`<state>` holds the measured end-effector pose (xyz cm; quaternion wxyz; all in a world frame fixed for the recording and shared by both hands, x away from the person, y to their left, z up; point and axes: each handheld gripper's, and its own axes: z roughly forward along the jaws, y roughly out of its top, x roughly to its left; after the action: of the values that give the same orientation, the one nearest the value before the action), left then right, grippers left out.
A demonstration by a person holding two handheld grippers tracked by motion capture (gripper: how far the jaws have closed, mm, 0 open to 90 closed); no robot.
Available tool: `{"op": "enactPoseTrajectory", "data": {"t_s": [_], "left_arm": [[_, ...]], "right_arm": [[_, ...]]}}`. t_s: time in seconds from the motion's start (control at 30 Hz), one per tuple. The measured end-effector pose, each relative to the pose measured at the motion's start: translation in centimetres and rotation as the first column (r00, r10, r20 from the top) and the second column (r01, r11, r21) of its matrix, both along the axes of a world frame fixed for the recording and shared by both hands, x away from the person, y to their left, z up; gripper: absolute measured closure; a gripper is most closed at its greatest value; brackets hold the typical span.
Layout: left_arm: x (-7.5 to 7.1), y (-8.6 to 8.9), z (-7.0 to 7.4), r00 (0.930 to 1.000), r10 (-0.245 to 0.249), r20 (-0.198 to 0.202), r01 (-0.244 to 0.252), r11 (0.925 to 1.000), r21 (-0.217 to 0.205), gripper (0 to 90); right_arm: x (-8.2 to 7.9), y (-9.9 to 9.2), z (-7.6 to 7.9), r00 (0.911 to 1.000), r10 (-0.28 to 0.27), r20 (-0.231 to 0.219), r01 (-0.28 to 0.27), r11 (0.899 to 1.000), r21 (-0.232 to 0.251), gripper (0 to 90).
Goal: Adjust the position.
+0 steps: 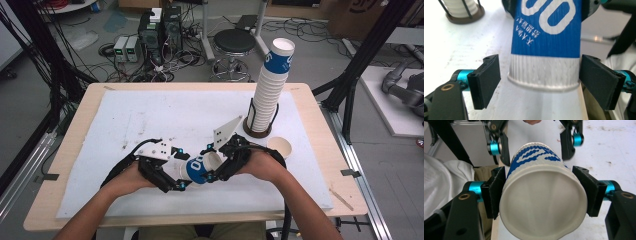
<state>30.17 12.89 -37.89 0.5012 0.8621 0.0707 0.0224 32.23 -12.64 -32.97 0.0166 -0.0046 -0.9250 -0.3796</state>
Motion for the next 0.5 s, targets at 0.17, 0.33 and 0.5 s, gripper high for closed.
{"op": "enactPoseTrajectory", "data": {"t_s": [0.17,0.33,0.5], "left_arm": [[-0.2,0.6,-0.4,0.9999,0.011,0.002,-0.011,0.9991,-0.041,17.7],[-0.2,1.2,-0.8,0.9990,0.045,-0.007,-0.045,0.9950,-0.089,17.6],[-0.3,1.9,-1.2,0.9961,0.086,-0.019,-0.087,0.9847,-0.151,17.6]], "right_arm": [[0.2,-0.7,-0.3,0.9999,-0.014,-0.003,0.014,1.000,0.013,30.8],[0.2,-1.1,-0.5,0.9995,-0.031,0.001,0.031,0.999,0.022,30.8],[0.2,-2.0,-0.7,0.9983,-0.058,-0.004,0.058,0.996,0.065,30.8]]}}
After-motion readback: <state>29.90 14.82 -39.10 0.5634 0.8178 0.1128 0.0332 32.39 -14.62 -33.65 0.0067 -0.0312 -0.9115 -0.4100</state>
